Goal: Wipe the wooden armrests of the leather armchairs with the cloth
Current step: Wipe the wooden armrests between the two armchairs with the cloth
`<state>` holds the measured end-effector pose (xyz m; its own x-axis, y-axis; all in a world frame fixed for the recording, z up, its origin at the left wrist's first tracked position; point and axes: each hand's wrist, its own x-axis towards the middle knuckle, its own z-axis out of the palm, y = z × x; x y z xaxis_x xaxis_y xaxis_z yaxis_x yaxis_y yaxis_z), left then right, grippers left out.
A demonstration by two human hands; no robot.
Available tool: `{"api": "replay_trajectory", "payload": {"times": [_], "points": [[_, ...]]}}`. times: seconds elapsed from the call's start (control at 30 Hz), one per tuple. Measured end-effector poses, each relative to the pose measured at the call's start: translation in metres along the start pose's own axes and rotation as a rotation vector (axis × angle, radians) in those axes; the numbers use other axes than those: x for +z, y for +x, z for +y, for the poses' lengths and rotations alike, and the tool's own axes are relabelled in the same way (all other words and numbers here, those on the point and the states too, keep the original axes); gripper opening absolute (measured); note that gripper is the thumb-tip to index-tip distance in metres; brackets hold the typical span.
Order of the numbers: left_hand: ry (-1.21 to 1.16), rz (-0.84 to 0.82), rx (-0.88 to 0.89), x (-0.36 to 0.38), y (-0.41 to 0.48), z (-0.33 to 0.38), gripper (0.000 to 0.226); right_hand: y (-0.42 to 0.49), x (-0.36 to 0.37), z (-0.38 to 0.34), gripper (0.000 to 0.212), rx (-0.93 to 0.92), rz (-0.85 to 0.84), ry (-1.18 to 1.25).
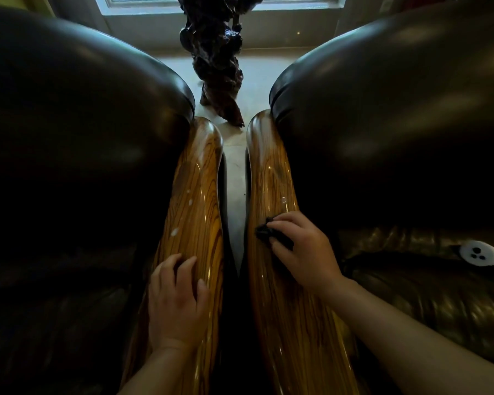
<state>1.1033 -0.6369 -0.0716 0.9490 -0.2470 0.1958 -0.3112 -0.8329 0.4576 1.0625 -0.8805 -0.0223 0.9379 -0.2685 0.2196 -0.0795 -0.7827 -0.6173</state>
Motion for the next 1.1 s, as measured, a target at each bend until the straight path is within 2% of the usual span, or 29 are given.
{"api": "replay_trajectory", "payload": {"times": [0.07, 0.2, 0.33, 0.43, 0.53, 0.67, 0.8, 0.93, 1.0, 1.1], "points": [[-0.001, -0.003, 0.005, 0.000, 0.000, 0.000, 0.043, 0.002, -0.002, 0.002, 0.034, 0.090, 0.083, 0.080], [-0.006, -0.005, 0.013, 0.001, 0.000, -0.003, 0.043, -0.022, 0.010, 0.013, 0.049, -0.055, -0.076, -0.249], [-0.001, -0.006, 0.016, 0.003, 0.000, -0.004, 0.042, 0.001, 0.017, 0.021, 0.049, 0.228, 0.007, -0.172], [-0.005, 0.000, 0.016, 0.004, 0.000, -0.005, 0.041, 0.033, 0.024, 0.012, 0.048, 0.288, 0.044, -0.186], [-0.001, 0.003, 0.021, 0.004, -0.001, -0.005, 0.041, 0.022, 0.023, 0.003, 0.045, 0.255, 0.038, -0.238], [0.005, -0.006, 0.018, 0.002, 0.000, -0.004, 0.042, -0.014, 0.020, 0.002, 0.038, 0.048, 0.024, -0.322], [0.001, -0.004, 0.012, 0.000, 0.000, -0.001, 0.043, 0.004, 0.015, 0.007, 0.030, 0.025, 0.057, -0.238], [-0.005, -0.001, 0.008, 0.000, -0.001, -0.001, 0.043, 0.005, 0.023, 0.008, 0.043, -0.098, -0.073, -0.295], [-0.010, -0.004, 0.003, 0.000, -0.001, -0.001, 0.043, 0.017, 0.021, 0.016, 0.050, -0.045, -0.122, -0.290], [-0.014, -0.007, 0.001, 0.000, 0.000, -0.002, 0.042, 0.051, 0.020, 0.015, 0.052, 0.099, -0.084, -0.238]]}}
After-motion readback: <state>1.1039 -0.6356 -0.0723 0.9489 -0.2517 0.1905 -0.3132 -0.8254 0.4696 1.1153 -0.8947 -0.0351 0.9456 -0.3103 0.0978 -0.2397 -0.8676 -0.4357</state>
